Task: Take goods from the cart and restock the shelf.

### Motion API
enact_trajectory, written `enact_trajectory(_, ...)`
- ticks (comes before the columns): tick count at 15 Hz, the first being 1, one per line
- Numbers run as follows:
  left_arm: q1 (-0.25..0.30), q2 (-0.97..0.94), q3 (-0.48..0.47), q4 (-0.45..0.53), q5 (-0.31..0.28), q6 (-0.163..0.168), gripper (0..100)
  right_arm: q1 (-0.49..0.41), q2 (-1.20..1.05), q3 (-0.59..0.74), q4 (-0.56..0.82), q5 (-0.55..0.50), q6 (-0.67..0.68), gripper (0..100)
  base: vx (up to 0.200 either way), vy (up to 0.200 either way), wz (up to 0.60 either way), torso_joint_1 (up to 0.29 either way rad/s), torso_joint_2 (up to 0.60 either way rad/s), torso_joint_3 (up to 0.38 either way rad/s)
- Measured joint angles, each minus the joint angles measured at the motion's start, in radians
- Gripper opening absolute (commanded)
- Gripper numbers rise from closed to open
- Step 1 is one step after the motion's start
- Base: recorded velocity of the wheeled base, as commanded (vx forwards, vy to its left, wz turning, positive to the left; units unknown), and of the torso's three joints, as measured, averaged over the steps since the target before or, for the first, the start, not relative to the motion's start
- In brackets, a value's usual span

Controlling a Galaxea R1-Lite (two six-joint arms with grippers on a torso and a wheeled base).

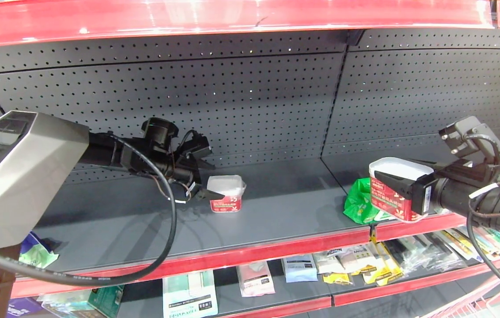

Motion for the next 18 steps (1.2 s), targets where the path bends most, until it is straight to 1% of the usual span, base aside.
enact_trajectory(6,0.000,0.027,-0.017,0.000,-0.027,0.000,100,0.000,0.002,0.003,0.000,-0.001,-0.001,0,0.000,0.000,0.00,0.000,0.00,0.000)
enact_trajectory(10,0.000,0.045,-0.027,-0.001,-0.032,0.000,100,0.011,0.002,0.006,0.000,-0.003,0.000,0,0.000,0.000,0.00,0.000,0.00,0.000)
enact_trajectory(18,0.009,0.070,-0.027,-0.005,-0.067,-0.008,100,0.011,0.007,0.005,0.000,-0.004,0.000,0,0.000,0.000,0.00,0.000,0.00,0.000)
